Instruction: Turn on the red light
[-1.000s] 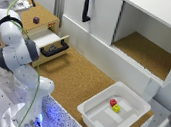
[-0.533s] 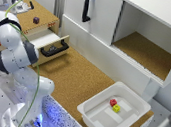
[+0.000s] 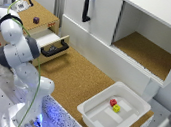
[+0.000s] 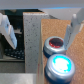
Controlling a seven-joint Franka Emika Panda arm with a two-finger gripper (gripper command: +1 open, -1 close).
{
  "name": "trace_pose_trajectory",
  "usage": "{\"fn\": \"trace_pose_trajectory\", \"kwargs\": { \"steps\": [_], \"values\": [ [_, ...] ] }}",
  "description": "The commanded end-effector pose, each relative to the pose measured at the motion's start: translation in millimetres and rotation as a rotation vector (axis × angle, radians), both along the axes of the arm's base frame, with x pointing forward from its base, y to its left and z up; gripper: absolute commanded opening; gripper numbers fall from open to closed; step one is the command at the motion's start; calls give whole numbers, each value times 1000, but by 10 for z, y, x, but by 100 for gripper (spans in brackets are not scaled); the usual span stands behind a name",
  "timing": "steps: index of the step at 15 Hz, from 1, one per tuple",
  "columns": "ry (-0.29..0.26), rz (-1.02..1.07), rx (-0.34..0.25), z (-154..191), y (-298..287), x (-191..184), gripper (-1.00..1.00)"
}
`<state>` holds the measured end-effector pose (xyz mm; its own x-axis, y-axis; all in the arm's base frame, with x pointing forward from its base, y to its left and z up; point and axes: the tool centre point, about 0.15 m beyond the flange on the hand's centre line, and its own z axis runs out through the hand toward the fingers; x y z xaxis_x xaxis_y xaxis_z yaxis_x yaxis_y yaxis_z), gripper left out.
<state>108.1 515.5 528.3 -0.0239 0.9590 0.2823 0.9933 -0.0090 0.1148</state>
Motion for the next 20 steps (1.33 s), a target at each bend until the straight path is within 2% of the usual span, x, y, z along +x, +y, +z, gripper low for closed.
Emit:
{"fn": "trace_pose_trajectory", "kwargs": {
  "steps": [1, 2, 5, 6, 12, 20],
  "values": [
    [13, -17, -308, 180, 682, 65, 100],
    [0, -20, -334, 175, 728, 62, 100],
    [-27, -34, -345, 176, 889, 94, 100],
    [-34, -34, -345, 176, 932, 105, -100],
    [-10, -26, -349, -1, 1193, 153, -100],
    [-32, -56, -385, -124, 1278, 261, -100]
  ]
}}
